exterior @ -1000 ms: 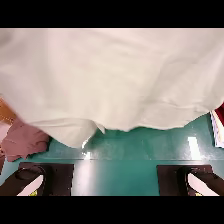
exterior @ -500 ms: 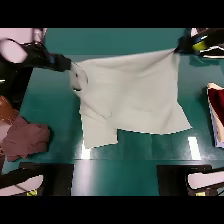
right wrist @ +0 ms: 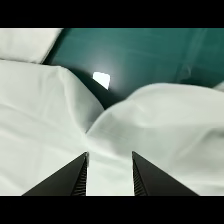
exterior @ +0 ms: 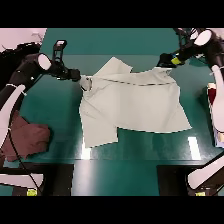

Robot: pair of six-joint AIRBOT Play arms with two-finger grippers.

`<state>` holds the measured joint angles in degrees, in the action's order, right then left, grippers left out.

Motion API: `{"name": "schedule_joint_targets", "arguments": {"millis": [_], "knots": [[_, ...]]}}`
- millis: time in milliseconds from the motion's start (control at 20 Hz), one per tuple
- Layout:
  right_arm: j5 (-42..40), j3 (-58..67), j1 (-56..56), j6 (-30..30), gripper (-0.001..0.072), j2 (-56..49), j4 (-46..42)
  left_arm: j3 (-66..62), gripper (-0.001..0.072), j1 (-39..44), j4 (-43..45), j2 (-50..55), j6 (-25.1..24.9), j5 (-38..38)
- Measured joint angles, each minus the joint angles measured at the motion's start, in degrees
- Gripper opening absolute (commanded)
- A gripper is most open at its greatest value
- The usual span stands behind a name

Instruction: Fold the shirts.

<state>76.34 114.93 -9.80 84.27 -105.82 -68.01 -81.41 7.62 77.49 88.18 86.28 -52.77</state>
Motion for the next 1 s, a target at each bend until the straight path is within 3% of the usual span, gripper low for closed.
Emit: {"name": "schedule_joint_targets", "arguments": {"millis": [250, 700, 800, 850, 1000], "knots": [[7.0, -3.7, 5.2, -1.7, 0.0323, 7.0, 1.8, 4.6, 0.0547, -3.0, -2.0, -0.6, -0.2, -13.7], [4.3, -28.7, 12.2, -2.7, 0.0323, 26.7, 2.5, 20.6, 0.0531, -3.3, -20.9, -1.8, -5.6, -10.0], [2.8, -33.6, 13.4, -2.8, 0.0323, 30.2, 2.5, 21.7, 0.0173, -2.4, -22.0, -1.7, -6.3, -9.3], [2.4, -35.9, 14.2, -2.8, 0.0323, 31.8, 2.5, 22.2, 0.0029, -1.9, -22.3, -1.7, -6.5, -8.9], [2.2, -44.6, 18.5, -2.9, 0.0325, 36.7, 2.4, 22.6, 0.0024, -1.3, -22.6, -3.0, -6.9, -8.5]]}}
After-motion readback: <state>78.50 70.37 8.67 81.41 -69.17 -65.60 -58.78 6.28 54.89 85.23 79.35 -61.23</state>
